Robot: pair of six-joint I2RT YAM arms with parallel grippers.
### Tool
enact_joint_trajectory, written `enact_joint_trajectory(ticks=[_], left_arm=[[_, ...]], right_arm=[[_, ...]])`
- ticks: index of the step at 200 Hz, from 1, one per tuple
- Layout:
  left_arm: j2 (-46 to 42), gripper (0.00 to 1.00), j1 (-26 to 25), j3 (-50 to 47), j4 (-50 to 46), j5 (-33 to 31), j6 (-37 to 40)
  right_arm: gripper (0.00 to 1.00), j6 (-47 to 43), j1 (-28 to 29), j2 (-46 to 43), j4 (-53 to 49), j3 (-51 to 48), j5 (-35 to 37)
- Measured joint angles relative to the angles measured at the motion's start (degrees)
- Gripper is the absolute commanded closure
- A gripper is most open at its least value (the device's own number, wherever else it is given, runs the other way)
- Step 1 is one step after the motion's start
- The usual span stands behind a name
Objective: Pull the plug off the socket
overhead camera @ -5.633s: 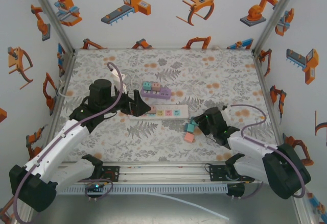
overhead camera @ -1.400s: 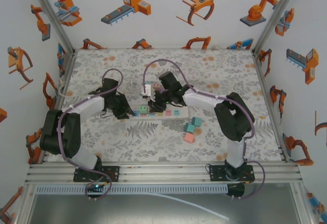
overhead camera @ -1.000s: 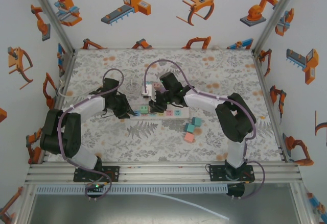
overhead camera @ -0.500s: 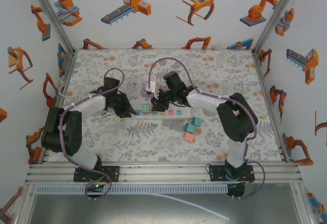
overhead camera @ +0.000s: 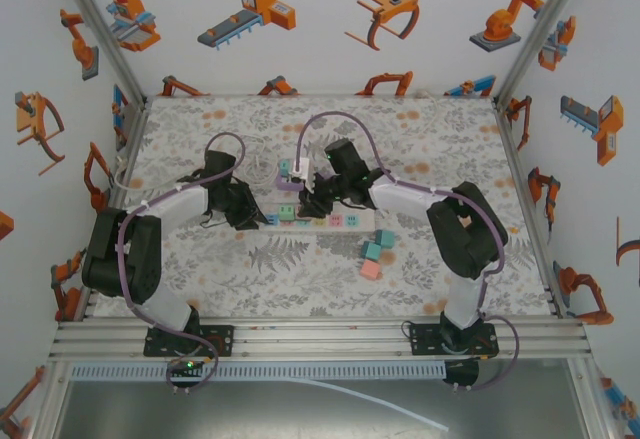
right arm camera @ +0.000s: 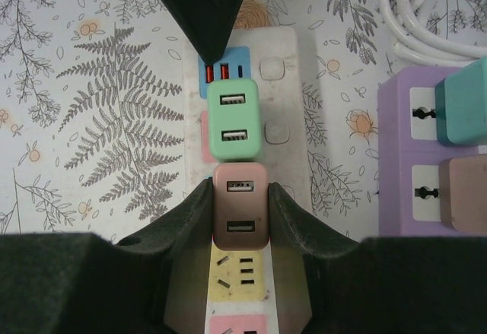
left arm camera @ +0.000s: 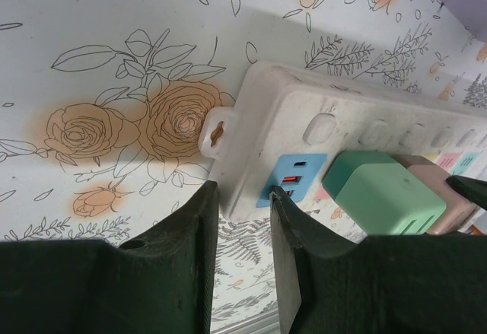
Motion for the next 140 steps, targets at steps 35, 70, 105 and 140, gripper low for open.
enact_joint_trajectory(ticks=[35, 70, 105, 140], left_arm=[[0.0, 0.67, 0.0, 0.0, 0.0, 0.0, 0.0], [-0.02, 0.65, 0.0, 0.02, -0.02, 0.0, 0.0], [-0.17, 0.51, -0.04, -0.04, -0.57, -0.92, 0.0], [-1.44, 0.42, -0.26, -0.74, -1.4, -3.65, 0.0]], right_arm=[[1.0, 0.94, -0.81, -2.58, 1.73, -0.31, -2.93], [1.0, 1.64, -1.11, -3.58, 3.56, -0.44, -3.41], [1.0, 1.81, -1.11, -5.05, 4.33, -1.77, -3.23], [1.0, 4.2, -1.09, -9.42, 7.98, -4.87, -1.64]])
